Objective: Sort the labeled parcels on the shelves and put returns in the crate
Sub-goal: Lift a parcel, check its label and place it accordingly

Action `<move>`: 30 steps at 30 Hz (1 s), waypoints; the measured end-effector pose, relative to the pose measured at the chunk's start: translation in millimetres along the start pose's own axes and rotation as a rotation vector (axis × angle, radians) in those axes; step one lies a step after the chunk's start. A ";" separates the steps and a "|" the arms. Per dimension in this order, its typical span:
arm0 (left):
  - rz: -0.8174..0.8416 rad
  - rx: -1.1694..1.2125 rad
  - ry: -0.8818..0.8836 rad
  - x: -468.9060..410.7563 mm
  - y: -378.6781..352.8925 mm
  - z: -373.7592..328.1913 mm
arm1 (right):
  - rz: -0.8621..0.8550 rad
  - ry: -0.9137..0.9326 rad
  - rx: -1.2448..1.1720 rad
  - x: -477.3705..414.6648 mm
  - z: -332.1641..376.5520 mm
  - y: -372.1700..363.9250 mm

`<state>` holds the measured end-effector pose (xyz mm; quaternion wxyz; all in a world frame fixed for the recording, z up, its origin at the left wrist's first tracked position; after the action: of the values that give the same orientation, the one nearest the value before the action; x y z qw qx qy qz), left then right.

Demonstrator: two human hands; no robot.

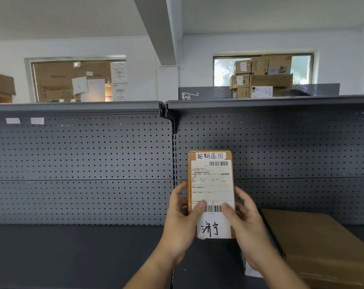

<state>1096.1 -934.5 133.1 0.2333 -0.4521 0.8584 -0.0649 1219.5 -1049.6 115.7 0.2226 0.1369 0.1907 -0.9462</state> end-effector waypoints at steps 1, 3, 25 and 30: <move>0.000 -0.002 -0.001 -0.4 -0.6 -0.3 | -0.004 -0.004 -0.004 -0.4 -0.4 0.9; 0.002 -0.006 -0.001 -1.9 -1.4 0.4 | -0.010 -0.011 -0.008 -2.0 -2.0 2.6; -0.086 -1.381 -0.303 -37.2 60.7 -9.1 | 0.067 -0.169 -0.084 -32.2 -31.6 17.1; -0.238 -1.626 -0.226 -16.3 119.2 -31.8 | 0.247 -0.232 -0.125 -11.5 -56.5 -43.1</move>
<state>1000.5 -855.0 128.3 -0.0899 -0.5714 0.5553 0.5975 1218.8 -985.9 82.3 0.3655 0.0349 0.2039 -0.9075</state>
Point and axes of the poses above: each hand's wrist, its own x-axis away from the middle knuckle, its own y-axis out of the back of the hand, z = x × y, the point moved 7 cm from there along -x, towards the middle knuckle, and after that the axes turned 13 degrees about -z, right-handed, at the moved point
